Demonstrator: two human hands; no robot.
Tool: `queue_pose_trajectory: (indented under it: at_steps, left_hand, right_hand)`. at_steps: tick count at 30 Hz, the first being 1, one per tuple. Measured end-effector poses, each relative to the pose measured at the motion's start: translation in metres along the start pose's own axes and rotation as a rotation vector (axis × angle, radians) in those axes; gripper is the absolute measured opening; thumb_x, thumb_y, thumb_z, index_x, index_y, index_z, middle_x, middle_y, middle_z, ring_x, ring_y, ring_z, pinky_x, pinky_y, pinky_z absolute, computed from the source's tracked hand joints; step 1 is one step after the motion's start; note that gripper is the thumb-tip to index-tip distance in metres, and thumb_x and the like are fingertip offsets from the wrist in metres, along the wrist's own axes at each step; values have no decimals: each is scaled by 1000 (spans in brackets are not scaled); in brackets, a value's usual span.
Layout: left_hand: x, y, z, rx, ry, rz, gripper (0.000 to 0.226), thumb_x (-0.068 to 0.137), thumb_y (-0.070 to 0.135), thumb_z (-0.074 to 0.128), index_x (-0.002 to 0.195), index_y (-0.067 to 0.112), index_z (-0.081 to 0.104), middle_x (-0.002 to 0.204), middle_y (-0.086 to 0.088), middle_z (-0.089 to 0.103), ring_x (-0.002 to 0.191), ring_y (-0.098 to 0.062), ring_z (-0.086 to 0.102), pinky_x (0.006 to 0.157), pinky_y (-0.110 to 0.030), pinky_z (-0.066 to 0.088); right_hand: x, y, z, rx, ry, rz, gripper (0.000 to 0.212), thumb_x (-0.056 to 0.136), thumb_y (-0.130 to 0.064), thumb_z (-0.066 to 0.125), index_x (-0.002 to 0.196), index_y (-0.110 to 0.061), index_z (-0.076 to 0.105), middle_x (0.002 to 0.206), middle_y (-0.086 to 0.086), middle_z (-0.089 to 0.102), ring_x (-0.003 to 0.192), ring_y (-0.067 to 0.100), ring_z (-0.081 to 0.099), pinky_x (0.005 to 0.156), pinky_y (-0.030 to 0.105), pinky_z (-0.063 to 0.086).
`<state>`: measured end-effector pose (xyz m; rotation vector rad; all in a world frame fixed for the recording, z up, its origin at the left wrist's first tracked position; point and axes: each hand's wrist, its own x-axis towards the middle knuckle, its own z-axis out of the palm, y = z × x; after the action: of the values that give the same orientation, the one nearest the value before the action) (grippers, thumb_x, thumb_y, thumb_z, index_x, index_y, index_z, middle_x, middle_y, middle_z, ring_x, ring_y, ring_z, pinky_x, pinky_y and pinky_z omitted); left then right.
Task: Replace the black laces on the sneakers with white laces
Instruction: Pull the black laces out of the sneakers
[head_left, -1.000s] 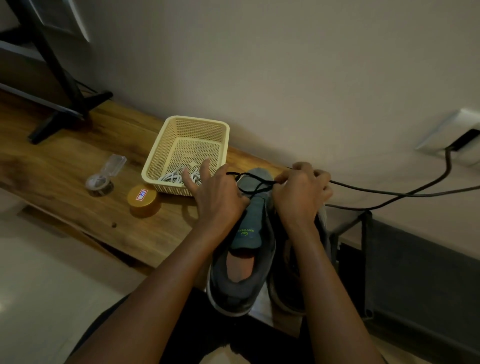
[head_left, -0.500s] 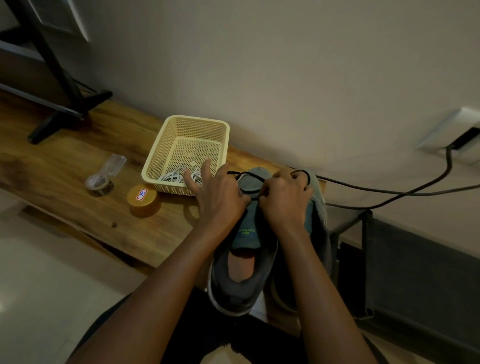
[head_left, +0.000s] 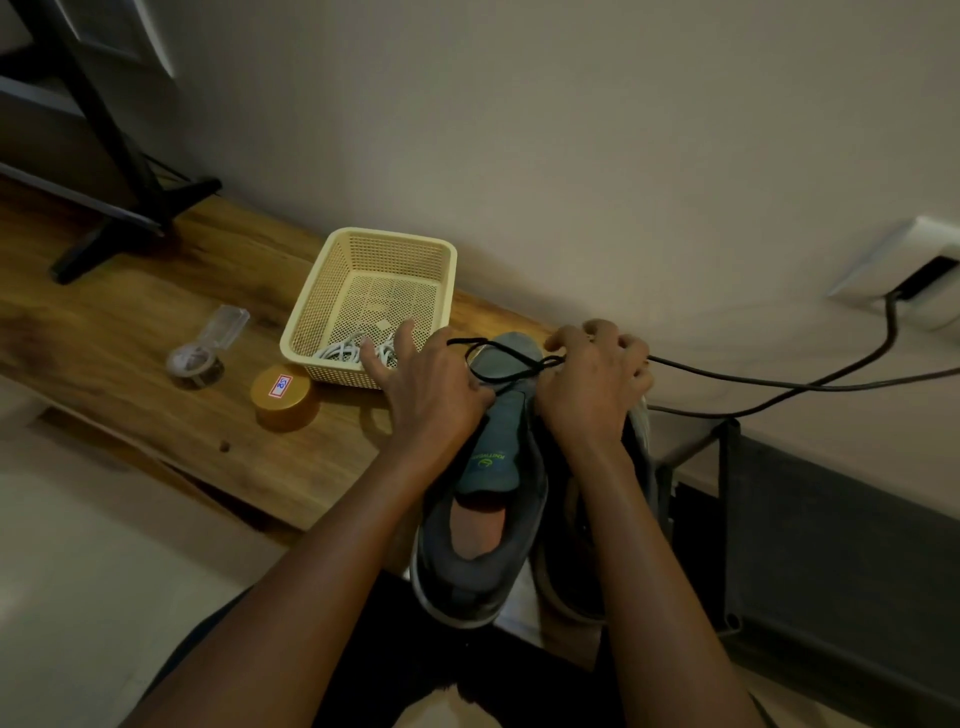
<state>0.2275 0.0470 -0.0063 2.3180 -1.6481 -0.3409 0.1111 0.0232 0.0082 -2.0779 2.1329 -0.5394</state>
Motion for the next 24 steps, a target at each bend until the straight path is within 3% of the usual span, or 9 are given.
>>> queue_pose_trajectory:
  at_steps: [3,7,13,19,21,24]
  left_hand:
    - [0,1,0,12,-14,1,17,84,37,64,89,21,69,151,10,33,145,-23,5,110,-58,-3]
    - [0,1,0,1,-19,-1,18,84,38,64,90,22,69,150,10,33,145,-23,4,111,-57,-3]
    - [0,1,-1,0,-19,-4,19,82,41,66,89,22,69,149,10,34,145,-23,4,111,-57,-3]
    - [-3,6,-4,-18,-21,-8,19,82,37,66,88,19,69,149,8,35,145,-23,5,111,-56,-4]
    - [-2,3,-4,-23,-26,-6,19,81,37,67,87,19,69,149,9,35,145,-24,4,111,-56,-4]
    - [-1,0,-4,-32,-26,-6,17,82,37,67,85,21,68,148,10,36,145,-23,5,111,-56,-3]
  right_hand:
    - [-4,-6,1,-30,-142,-98,31,86,-18,56,114,-28,66,141,1,39,132,32,22,105,42,17]
    - [-6,-6,4,-112,-235,-85,29,87,-22,55,114,-24,66,134,5,43,130,36,23,106,49,23]
    - [-5,-7,6,-100,-196,-85,26,91,-22,50,111,-13,64,131,7,43,126,35,27,103,46,26]
    - [-1,-4,-3,226,209,224,16,92,-15,51,104,-9,59,122,9,44,113,29,36,93,38,30]
    - [0,-1,-2,233,180,208,13,91,-12,52,101,-12,60,120,7,46,114,29,35,93,37,29]
    - [0,-2,-1,190,104,132,27,84,-5,53,105,-18,64,129,4,45,120,28,31,96,37,26]
